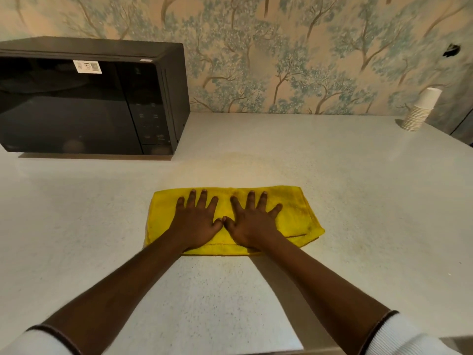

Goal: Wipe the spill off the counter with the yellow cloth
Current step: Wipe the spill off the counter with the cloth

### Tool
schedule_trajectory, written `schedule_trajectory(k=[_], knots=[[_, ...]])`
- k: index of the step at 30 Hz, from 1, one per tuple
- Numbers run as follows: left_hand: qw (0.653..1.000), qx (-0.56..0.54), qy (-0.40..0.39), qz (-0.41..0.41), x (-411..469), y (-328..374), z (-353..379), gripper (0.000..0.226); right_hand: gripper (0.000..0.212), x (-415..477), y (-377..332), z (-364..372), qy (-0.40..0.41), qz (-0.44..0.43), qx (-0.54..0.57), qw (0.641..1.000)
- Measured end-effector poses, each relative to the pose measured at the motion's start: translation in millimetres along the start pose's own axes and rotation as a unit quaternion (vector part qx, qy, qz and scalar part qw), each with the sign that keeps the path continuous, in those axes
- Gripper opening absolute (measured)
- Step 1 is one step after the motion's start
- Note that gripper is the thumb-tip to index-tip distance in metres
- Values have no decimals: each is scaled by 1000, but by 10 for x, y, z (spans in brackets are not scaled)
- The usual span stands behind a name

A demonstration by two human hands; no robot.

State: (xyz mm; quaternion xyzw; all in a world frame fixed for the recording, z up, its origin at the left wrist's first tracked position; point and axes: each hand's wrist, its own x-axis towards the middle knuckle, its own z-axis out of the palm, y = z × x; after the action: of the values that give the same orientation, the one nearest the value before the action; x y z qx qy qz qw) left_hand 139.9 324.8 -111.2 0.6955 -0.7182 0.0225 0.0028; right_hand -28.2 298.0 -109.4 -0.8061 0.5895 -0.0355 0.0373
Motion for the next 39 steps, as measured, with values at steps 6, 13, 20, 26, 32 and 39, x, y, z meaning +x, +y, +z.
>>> schedule_trajectory(k=[6, 13, 20, 26, 32, 39], knots=[[1000, -14, 11, 20, -28, 346, -9, 78, 88, -168, 294, -16, 5, 21, -5, 1000], [999, -27, 28, 36, 242, 586, 15, 86, 85, -18, 584, -55, 2, 54, -15, 998], [998, -44, 23, 24, 757, 650, 2, 82, 83, 480, 714, -97, 6, 86, -12, 996], [999, -38, 10, 11, 1074, 470, -16, 75, 83, 887, 670, -115, 3, 76, -9, 997], [999, -33, -6, -5, 1090, 150, -53, 73, 82, 1109, 443, -141, -12, 41, -13, 999], [999, -23, -16, -33, 722, -279, -46, 73, 82, 911, -38, -115, -23, -10, -19, 1000]])
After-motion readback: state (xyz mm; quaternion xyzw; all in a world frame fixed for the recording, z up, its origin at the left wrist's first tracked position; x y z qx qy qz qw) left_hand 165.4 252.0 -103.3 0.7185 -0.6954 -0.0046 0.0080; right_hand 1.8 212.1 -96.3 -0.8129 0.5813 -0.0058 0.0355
